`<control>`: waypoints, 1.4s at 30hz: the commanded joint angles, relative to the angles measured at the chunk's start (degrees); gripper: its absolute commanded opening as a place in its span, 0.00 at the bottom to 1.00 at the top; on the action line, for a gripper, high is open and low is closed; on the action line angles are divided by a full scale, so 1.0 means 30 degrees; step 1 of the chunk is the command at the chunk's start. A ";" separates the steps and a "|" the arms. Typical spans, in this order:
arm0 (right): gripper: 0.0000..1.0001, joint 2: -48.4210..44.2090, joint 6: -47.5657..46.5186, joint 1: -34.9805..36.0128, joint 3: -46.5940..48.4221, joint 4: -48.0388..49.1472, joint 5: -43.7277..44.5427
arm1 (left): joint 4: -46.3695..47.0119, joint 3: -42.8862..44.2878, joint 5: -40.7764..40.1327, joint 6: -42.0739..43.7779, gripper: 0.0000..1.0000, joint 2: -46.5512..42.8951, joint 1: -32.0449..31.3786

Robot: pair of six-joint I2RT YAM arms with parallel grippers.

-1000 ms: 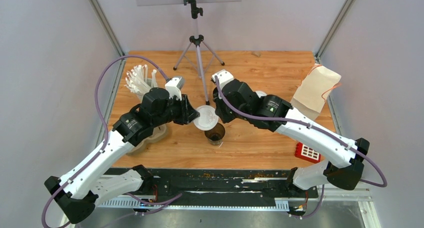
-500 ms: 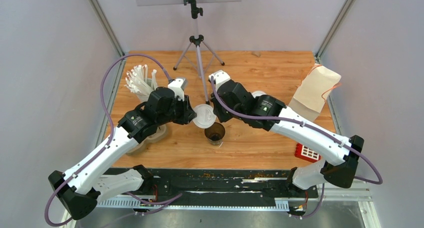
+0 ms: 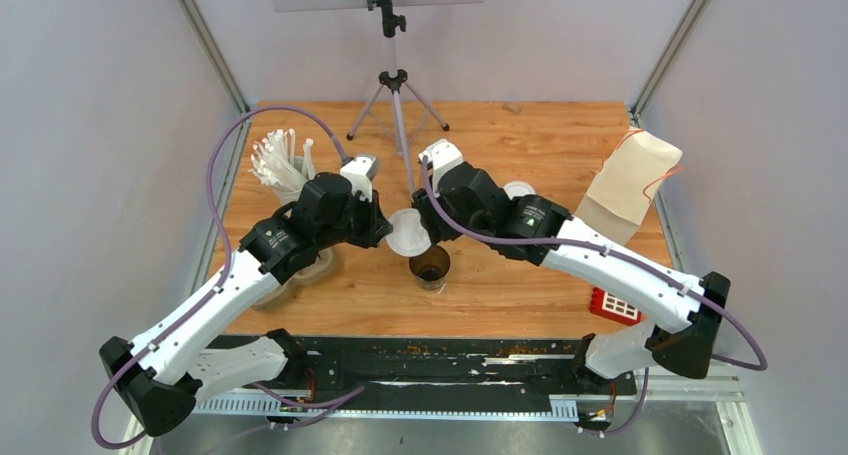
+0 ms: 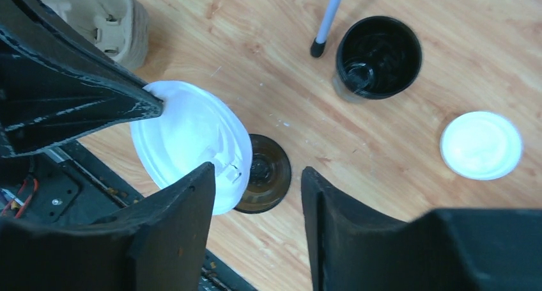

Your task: Pack the takeout coffee

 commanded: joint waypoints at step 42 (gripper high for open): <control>0.95 -0.3278 1.0455 -0.5781 -0.7043 1.1882 -2.2804 | 1.3323 -0.8422 0.8675 1.5196 0.00 -0.9069 -0.0025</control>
